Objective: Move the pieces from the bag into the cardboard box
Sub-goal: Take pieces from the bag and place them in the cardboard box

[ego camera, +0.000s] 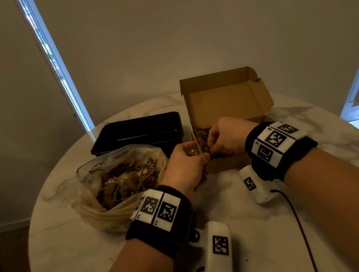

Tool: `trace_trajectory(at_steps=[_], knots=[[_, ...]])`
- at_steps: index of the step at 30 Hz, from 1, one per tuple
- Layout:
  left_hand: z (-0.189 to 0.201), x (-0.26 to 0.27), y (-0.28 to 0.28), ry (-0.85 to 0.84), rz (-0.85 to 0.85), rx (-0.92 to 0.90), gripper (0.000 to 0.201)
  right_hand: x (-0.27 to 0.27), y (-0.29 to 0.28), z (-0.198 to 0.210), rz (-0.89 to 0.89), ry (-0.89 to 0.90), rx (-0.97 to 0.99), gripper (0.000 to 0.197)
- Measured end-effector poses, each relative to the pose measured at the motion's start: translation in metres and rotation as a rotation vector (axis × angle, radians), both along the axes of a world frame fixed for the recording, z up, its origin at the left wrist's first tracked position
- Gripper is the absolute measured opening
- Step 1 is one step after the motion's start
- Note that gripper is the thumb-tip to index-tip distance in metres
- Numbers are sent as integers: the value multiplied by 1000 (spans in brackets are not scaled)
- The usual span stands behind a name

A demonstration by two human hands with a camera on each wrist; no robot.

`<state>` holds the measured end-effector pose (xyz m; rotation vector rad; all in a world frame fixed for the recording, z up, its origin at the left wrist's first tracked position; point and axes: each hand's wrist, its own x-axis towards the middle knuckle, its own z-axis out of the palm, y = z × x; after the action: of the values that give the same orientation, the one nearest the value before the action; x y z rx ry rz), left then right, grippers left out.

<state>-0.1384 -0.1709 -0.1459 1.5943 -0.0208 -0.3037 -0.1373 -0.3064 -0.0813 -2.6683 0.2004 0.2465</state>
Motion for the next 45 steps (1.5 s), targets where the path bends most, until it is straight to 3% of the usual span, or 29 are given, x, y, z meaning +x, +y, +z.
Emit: trace_trajectory(at_steps=[5, 9, 13, 17, 23, 28, 33, 45], knots=[[11, -1, 1, -50, 35, 23, 30, -4, -6, -1, -5, -37, 37, 11], [29, 3, 0, -174, 23, 147, 11, -9, -9, 3, -10, -39, 144, 8], [49, 14, 1, -202, 29, 229, 32, -13, -12, 10, -32, -197, 164, 10], [66, 26, 4, -194, 2, 208, 48, -16, -6, 15, -11, -402, 372, 11], [84, 36, 4, -145, -29, 152, 63, -12, 3, 17, 25, -533, 498, 14], [94, 45, 7, -156, -61, 222, 69, -11, 8, 20, 54, -547, 595, 35], [111, 49, 11, -189, -157, 263, 73, -8, 10, 22, 66, -547, 697, 16], [129, 70, 31, -158, -268, 409, 72, -10, 18, 21, 69, -524, 789, 15]])
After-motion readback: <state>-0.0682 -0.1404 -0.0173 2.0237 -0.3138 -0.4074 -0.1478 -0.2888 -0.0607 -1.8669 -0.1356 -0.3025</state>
